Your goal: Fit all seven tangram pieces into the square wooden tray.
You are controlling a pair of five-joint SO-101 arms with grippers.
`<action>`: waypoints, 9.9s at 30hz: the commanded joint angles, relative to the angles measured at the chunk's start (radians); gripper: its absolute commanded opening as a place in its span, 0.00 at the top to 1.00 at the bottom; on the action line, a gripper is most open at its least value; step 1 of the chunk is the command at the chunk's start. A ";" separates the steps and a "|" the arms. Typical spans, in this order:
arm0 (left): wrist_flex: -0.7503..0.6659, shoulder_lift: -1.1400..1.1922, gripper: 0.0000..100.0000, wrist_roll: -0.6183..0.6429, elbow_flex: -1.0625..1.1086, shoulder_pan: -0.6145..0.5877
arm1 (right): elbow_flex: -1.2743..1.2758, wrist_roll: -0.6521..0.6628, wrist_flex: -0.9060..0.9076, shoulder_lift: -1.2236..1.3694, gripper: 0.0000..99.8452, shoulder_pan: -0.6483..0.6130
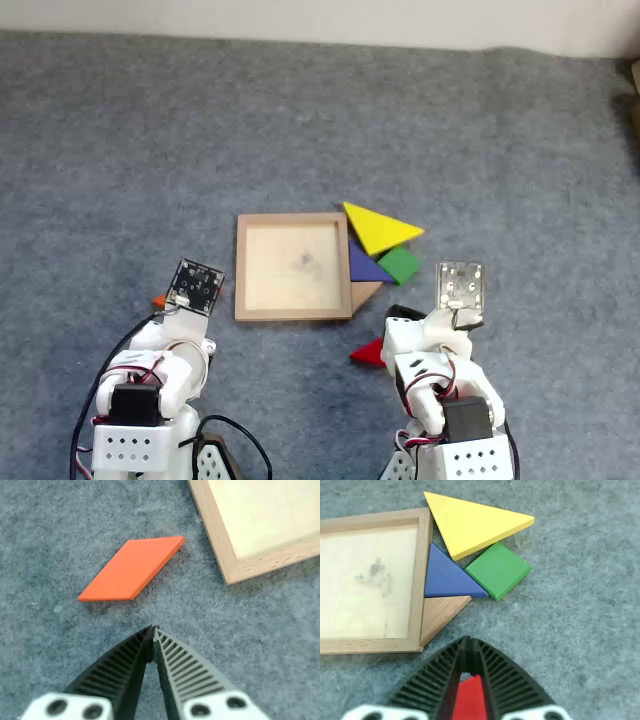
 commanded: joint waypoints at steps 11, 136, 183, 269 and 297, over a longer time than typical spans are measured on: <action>0.003 -0.048 0.97 0.008 0.024 0.015 | 0.099 0.011 0.004 -0.010 0.99 0.010; 0.003 -0.048 0.97 0.008 0.024 0.015 | -0.740 0.884 0.142 1.326 0.52 -0.179; 0.003 -0.048 0.97 0.008 0.024 0.015 | -0.555 0.884 0.096 1.283 0.73 -0.211; 0.003 -0.048 0.97 0.008 0.024 0.015 | -1.810 0.066 0.139 2.087 0.81 -0.401; 0.003 -0.048 0.97 0.008 0.024 0.015 | -1.816 0.238 0.197 2.241 0.99 -0.549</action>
